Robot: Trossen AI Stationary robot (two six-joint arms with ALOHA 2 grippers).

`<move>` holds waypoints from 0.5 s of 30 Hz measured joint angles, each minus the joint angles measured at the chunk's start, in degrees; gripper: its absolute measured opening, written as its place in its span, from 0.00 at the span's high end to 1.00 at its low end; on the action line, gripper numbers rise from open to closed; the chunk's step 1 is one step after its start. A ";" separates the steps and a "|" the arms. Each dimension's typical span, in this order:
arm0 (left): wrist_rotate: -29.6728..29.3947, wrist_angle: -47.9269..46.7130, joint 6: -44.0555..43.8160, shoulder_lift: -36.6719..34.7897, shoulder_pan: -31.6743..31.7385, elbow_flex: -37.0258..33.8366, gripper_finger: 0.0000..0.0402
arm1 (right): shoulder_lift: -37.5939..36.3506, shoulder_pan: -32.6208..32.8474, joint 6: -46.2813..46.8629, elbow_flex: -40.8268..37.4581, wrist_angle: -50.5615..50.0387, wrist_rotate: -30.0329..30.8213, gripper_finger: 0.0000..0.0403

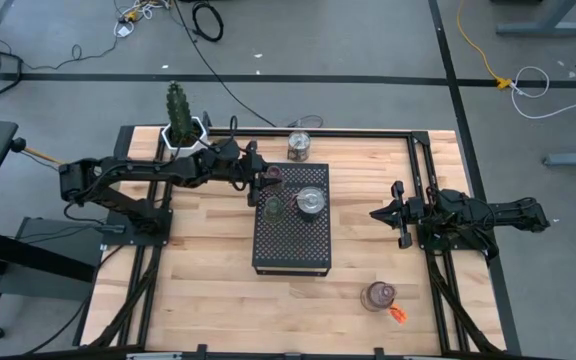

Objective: Pick & Place candle stick holders
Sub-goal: Put the top pink candle vase on the shelf

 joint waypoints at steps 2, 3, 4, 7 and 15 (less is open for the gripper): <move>-0.01 -0.02 0.00 0.00 0.00 0.00 0.66 | 0.00 0.00 0.00 0.00 0.00 0.01 0.94; -0.01 -0.02 -0.01 0.00 0.00 0.00 0.66 | -0.01 0.00 0.00 0.00 0.00 0.01 0.94; -0.01 -0.02 -0.01 0.00 0.00 0.00 0.66 | 0.00 0.00 0.00 0.00 0.00 0.01 0.94; 0.00 -0.35 -0.04 0.00 0.00 0.02 0.66 | 0.00 0.00 0.00 0.00 0.00 0.01 0.94; -3.21 -1.44 0.39 0.02 0.00 0.07 0.52 | 0.00 0.00 0.00 0.00 0.00 0.01 0.94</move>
